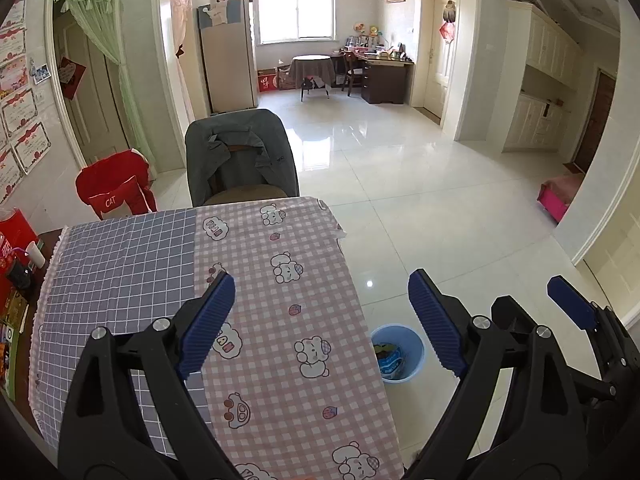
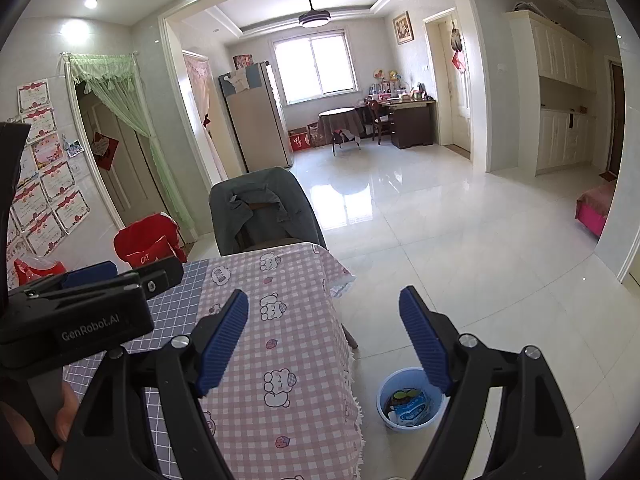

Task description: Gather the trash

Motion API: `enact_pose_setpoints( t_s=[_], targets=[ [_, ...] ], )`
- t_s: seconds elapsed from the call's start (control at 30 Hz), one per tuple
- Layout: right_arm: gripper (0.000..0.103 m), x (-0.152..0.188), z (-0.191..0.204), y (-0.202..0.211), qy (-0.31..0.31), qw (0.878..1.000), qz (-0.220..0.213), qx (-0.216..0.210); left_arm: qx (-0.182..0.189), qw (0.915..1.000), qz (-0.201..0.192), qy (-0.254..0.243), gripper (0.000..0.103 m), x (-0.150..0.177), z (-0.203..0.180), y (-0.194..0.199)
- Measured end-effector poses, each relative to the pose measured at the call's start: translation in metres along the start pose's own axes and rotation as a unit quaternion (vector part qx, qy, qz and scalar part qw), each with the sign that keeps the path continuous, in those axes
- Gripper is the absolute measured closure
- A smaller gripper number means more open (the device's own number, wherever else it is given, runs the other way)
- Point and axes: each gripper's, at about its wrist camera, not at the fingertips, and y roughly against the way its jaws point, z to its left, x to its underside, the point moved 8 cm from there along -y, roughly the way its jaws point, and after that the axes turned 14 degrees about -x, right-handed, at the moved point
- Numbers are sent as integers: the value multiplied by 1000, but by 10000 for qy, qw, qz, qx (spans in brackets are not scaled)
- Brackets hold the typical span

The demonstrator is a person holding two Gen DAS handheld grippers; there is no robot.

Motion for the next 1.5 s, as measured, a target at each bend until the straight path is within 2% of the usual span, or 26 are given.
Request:
enact_pose_setpoints(
  t_s=[1.5],
  targets=[
    [25,1,1,-5,-106,9999,35,-48,-63,10000,3,-25,16,1,4,-3]
  ],
)
